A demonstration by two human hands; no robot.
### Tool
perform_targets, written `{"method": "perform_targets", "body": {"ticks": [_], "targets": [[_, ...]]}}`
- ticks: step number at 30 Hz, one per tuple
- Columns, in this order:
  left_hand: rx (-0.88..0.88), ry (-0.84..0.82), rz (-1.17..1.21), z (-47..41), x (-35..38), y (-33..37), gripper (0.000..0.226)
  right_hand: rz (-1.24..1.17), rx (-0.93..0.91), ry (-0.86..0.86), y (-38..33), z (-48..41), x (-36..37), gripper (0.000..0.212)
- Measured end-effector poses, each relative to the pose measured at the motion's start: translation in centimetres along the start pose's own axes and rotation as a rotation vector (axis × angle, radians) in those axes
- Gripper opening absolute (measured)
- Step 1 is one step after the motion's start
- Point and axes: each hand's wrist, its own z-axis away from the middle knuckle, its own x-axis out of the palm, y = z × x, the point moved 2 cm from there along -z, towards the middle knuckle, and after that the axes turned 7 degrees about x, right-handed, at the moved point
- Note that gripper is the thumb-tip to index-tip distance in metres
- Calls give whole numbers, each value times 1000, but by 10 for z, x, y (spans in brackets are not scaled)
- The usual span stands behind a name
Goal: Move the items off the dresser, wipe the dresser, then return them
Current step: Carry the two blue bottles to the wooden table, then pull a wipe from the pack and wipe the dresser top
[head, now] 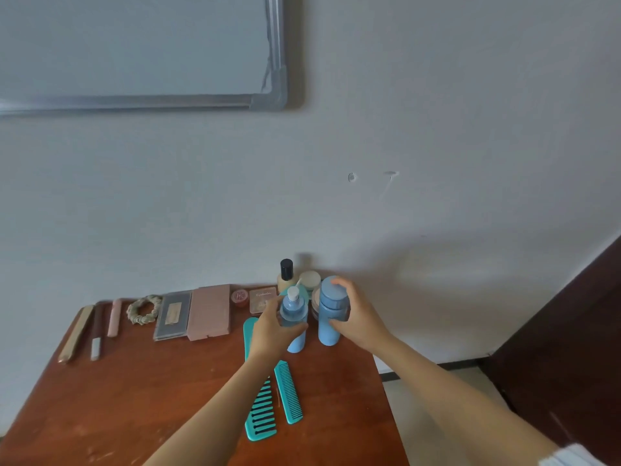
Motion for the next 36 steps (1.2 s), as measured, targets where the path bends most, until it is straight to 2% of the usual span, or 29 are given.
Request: {"method": "perform_targets", "body": {"ticks": [5, 9, 12, 14, 17, 21, 24, 29, 36], "targets": [[38, -128, -85, 10, -12, -12, 64, 136, 15, 147, -2, 24, -13, 85], [81, -121, -137, 19, -29, -20, 45, 251, 156, 212, -9, 59, -18, 89], [146, -169, -226, 30, -41, -19, 43, 294, 227, 289, -20, 93, -14, 84], [247, -227, -320, 42, -51, -16, 46, 365, 264, 288, -33, 122, -7, 79], [494, -335, -494, 66, -59, -10, 50, 477, 338, 248, -51, 172, 5, 73], [793, -420, -653, 106, -60, 10, 53, 635, 490, 320, -69, 243, 9, 69], [936, -491, -622, 144, -48, 32, 53, 763, 583, 384, -80, 304, 3, 66], [1132, -643, -605, 222, -15, 64, 54, 815, 785, 496, -85, 420, -14, 65], [1468, -776, -513, 382, 42, 129, 56, 837, 1064, 731, -106, 619, -45, 95]]}}
